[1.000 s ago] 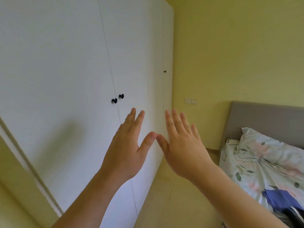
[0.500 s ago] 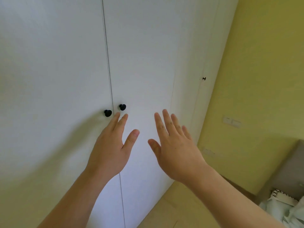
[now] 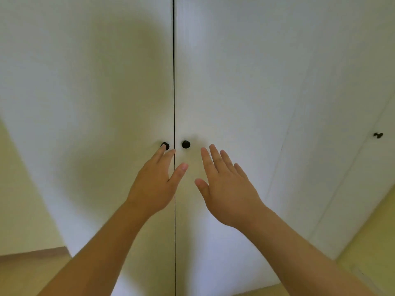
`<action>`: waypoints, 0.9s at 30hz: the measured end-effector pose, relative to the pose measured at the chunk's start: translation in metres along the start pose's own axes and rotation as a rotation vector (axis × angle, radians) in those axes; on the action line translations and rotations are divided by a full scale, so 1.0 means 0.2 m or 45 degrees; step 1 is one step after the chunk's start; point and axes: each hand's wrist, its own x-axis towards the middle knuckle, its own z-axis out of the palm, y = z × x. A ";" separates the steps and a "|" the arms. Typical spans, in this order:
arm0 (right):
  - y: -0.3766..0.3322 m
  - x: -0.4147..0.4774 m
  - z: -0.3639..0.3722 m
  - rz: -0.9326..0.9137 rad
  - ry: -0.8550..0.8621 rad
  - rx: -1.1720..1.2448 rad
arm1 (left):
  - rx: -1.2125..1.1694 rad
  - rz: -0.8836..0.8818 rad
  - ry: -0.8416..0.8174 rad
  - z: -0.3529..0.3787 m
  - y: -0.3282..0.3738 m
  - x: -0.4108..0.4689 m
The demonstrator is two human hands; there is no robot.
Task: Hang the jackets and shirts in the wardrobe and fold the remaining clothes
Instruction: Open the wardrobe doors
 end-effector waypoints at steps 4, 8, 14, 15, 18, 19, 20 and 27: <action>0.03 0.05 0.01 -0.090 0.003 0.086 | 0.100 -0.105 -0.002 0.04 0.02 0.09; 0.04 0.09 0.04 -0.163 0.013 0.104 | 0.152 -0.165 -0.017 0.08 -0.03 0.23; 0.06 0.17 0.06 -0.179 -0.023 0.117 | -0.017 -0.196 0.175 0.10 -0.02 0.35; 0.06 0.19 0.06 -0.185 -0.033 0.111 | -0.037 -0.197 0.188 0.10 -0.02 0.35; 0.04 0.24 0.08 -0.201 -0.051 0.128 | -0.115 -0.214 0.208 0.07 -0.02 0.34; 0.03 0.25 0.09 -0.212 -0.044 0.165 | -0.142 -0.212 0.206 0.05 -0.03 0.34; 0.02 0.27 0.10 -0.223 -0.028 0.239 | -0.167 -0.212 0.201 0.04 -0.03 0.33; -0.10 0.29 0.12 0.022 -0.066 1.093 | -0.406 -0.272 0.303 -0.07 0.01 0.08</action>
